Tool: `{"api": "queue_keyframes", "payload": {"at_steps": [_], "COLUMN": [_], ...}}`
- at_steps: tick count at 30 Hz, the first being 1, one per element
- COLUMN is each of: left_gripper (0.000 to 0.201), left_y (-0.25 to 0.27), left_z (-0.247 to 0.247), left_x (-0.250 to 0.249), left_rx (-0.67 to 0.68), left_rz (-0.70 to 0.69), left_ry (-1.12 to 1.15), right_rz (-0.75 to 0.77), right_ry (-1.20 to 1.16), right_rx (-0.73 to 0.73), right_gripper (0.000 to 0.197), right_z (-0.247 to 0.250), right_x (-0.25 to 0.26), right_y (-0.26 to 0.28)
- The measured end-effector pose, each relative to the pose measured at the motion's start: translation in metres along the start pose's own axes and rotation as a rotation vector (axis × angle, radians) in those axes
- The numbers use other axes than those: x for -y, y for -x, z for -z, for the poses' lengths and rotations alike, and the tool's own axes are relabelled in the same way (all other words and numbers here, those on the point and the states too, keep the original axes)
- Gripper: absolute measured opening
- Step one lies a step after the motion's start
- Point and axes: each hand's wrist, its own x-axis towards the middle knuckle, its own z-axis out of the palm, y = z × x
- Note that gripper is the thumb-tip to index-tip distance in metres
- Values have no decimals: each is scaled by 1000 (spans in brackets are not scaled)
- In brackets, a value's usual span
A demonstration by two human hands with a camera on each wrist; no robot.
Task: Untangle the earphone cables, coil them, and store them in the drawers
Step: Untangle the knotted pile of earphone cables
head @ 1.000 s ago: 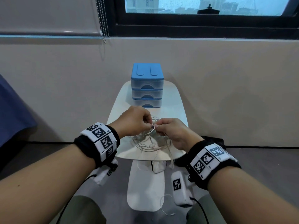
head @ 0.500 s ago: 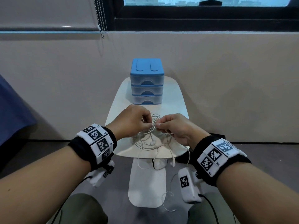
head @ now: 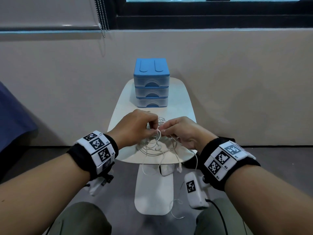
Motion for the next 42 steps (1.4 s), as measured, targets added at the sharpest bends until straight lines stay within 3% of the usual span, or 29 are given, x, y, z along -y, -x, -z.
{"api": "queue_keyframes", "payload": {"at_steps": [12, 16, 19, 22, 26, 33, 42], "left_gripper": [17, 19, 19, 21, 18, 20, 14], "left_y": [2, 1, -1, 0, 5, 8, 7], "left_z": [5, 4, 9, 13, 18, 18, 25], "left_x": [-12, -14, -14, -14, -13, -13, -11], "left_rx": [-81, -109, -98, -68, -108, -139, -180], "left_rz": [-165, -139, -118, -105, 12, 202, 336], "left_ry": [-69, -26, -5, -1, 90, 214, 299], "right_rz": [49, 125, 158, 163, 149, 178, 161], "right_ry": [49, 176, 293, 458, 496, 589, 679], "right_rx": [8, -94, -11, -36, -147, -194, -91], "right_gripper": [18, 10, 25, 19, 14, 17, 18], "right_z": [0, 10, 11, 4, 4, 15, 32], "right_x": [10, 21, 25, 22, 19, 9, 8], "right_y": [21, 22, 22, 22, 15, 12, 20]}}
